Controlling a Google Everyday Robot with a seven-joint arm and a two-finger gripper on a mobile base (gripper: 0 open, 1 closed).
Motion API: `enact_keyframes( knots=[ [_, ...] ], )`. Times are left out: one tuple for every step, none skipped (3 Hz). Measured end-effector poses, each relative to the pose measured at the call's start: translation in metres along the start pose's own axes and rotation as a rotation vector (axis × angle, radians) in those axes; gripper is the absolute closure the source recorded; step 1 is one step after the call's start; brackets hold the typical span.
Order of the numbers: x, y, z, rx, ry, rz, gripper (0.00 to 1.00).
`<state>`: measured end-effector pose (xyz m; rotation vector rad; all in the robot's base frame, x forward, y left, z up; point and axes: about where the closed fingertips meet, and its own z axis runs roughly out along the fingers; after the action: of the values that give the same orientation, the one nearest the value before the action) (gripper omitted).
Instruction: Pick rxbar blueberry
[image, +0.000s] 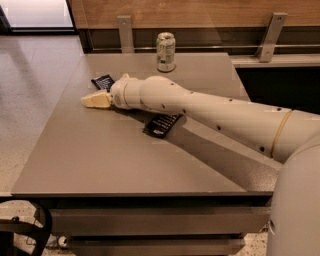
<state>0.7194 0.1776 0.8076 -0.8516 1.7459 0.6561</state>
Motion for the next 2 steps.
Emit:
enact_keyframes(
  knots=[
    [-0.0033, 0.0001, -0.0010, 0.000, 0.000, 0.000, 0.63],
    [-0.0050, 0.0002, -0.0016, 0.000, 0.000, 0.000, 0.86]
  ],
)
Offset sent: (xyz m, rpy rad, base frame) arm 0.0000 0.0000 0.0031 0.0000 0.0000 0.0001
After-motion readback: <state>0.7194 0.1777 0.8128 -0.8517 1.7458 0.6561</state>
